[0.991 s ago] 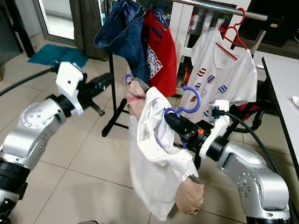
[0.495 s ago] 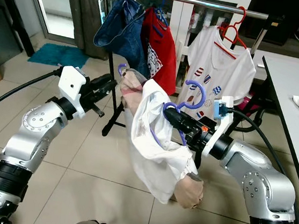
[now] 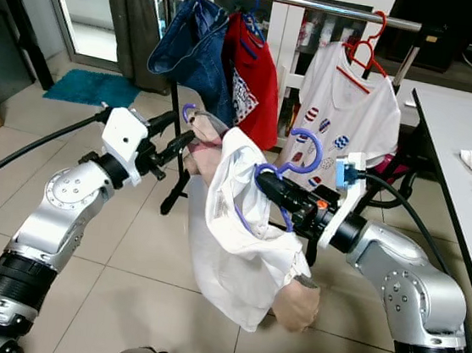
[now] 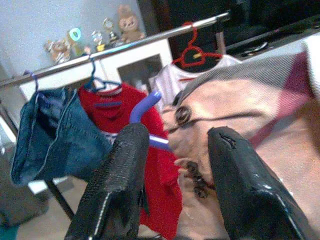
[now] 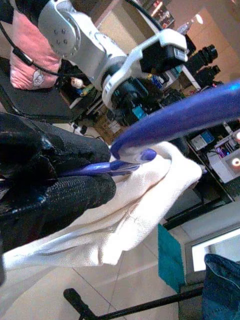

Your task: Hang hanger

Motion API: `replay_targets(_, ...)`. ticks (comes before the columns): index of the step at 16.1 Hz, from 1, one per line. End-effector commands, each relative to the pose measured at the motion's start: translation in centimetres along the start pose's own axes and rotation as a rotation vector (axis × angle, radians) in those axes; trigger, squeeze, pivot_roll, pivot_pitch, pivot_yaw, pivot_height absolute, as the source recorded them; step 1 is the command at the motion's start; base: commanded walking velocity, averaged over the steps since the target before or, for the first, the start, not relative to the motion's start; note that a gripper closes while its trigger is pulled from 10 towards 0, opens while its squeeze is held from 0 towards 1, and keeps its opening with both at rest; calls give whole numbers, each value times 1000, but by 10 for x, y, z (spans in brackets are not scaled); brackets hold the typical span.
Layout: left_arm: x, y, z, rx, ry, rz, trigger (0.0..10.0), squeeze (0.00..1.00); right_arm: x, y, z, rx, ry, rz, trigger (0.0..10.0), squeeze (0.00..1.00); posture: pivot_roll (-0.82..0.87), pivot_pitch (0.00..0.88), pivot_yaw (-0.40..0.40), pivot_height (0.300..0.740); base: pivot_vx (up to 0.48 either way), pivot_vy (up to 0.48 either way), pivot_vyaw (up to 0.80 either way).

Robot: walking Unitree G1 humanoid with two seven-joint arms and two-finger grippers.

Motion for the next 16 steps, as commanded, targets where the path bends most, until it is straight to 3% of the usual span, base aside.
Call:
replay_targets(1,3,5,-4,20,-12,8,10000,0,10,7,0,41,-26,21,10000,0,8,0,38,740,0,0,0)
replay_targets(4,-4,0,-10,-22,9,80,10000,0,12,8,-2,58,-31,26,10000,0,9,0,35,740,0,0,0)
replay_targets(7,-4,-5,-13,-71,13,95,10000,0,14,9,-3,66,-38,28,10000,0,11,0,36,740,0,0,0)
replay_targets(8,-5,-6,-13,-84,16,97,8941,0,14,10,-3,68,-39,28,10000,0,11,0,36,740,0,0,0)
replay_targets(9,-6,-7,-13,-90,22,95,4431,0,14,10,-3,69,-40,28,10000,0,11,0,36,740,0,0,0)
replay_targets(11,-7,-7,-13,-95,26,98,0,0,14,11,-2,72,-44,27,10000,0,11,0,38,740,0,0,0)
replay_targets(16,-7,-7,-16,-107,26,106,0,0,13,11,-2,71,-46,27,10000,0,7,0,45,740,0,0,0)
Point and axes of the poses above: a point about 5 cm out from each wrist's last joint towards the gripper, its own z axis pointing back from the gripper into the wrist, its own x axis along the axis of the wrist's last joint, y = z × x, the point moved 4 cm from there along -z, pointing out of the wrist towards the gripper, and after that the axes turned 7 degrees about z, right-handed, at the moved point
